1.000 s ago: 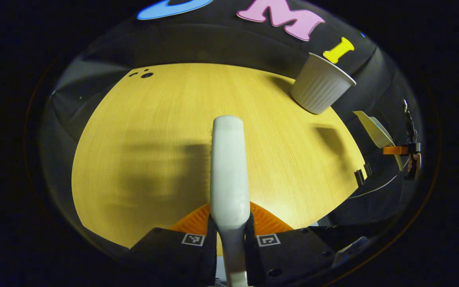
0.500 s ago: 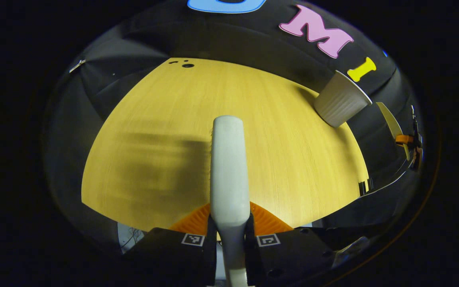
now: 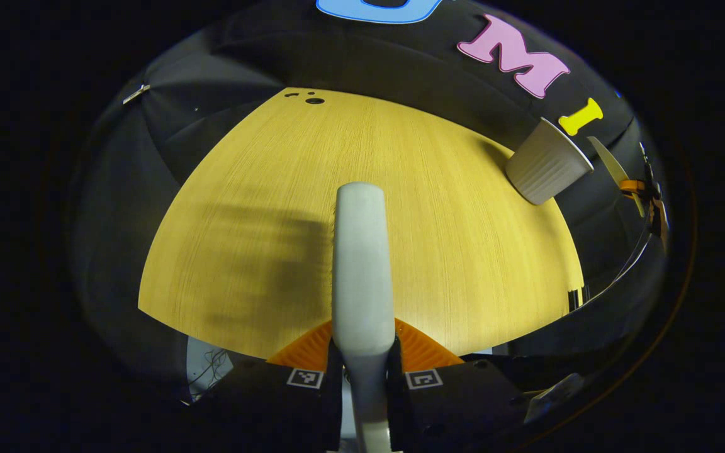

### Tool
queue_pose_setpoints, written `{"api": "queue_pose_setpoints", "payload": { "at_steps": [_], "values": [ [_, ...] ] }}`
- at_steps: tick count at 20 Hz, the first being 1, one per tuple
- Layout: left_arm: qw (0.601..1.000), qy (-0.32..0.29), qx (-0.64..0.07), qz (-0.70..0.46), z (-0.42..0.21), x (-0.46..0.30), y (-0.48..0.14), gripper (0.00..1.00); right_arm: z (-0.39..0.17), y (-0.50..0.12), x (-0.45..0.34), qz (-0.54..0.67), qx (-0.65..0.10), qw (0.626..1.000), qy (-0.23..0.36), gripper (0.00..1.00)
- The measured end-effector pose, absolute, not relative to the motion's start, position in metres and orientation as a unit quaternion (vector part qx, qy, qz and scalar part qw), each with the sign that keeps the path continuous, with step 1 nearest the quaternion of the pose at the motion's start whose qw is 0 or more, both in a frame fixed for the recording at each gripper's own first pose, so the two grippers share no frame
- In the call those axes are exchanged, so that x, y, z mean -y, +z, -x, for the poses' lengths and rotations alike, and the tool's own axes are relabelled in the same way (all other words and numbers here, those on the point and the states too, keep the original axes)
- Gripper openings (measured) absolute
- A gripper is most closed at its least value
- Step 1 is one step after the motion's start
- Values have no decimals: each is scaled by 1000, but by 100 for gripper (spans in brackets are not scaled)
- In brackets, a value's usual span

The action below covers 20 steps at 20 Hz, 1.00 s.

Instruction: Pick up the small broom and dustpan from the desktop, sweep the trash into the dustpan with the broom, and then empty the trash into the garbage bin.

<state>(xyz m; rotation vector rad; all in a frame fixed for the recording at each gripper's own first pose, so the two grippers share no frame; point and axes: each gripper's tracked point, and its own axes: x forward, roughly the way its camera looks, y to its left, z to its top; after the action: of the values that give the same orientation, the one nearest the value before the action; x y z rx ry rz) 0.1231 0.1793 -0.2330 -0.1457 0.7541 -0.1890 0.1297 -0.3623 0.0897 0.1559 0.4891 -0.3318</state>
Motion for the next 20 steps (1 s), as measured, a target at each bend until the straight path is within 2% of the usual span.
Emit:
{"api": "queue_pose_setpoints", "payload": {
  "at_steps": [2, 3, 4, 6, 10, 11, 12, 18, 20],
  "values": [
    [921, -86, -368, 96, -129, -175, -229, 33, -146, 97, 359, -67, -238, 955, -166, 33],
    [922, -84, -362, 111, -135, -171, -223, 33, -154, 97, 357, -60, -238, 955, -167, 38],
    [923, -83, -356, 124, -137, -166, -219, 33, -162, 97, 357, -44, -242, 954, -171, 29],
    [924, -87, -345, 138, -145, -156, -211, 33, -174, 98, 364, 5, -250, 951, -184, 34],
    [924, -87, -335, 161, -158, -151, -199, 33, -197, 98, 365, 20, -257, 943, -209, 34],
    [924, -83, -334, 167, -160, -151, -197, 33, -201, 99, 369, 35, -260, 940, -218, 29],
    [924, -83, -332, 173, -161, -152, -195, 33, -205, 99, 372, 58, -264, 936, -224, 34],
    [912, -86, -337, 219, -154, -156, -196, 33, -204, 104, 367, 219, -279, 907, -227, 34],
    [908, -90, -338, 230, -151, -157, -195, 31, -204, 104, 360, 271, -289, 896, -198, 34]
  ]
}}
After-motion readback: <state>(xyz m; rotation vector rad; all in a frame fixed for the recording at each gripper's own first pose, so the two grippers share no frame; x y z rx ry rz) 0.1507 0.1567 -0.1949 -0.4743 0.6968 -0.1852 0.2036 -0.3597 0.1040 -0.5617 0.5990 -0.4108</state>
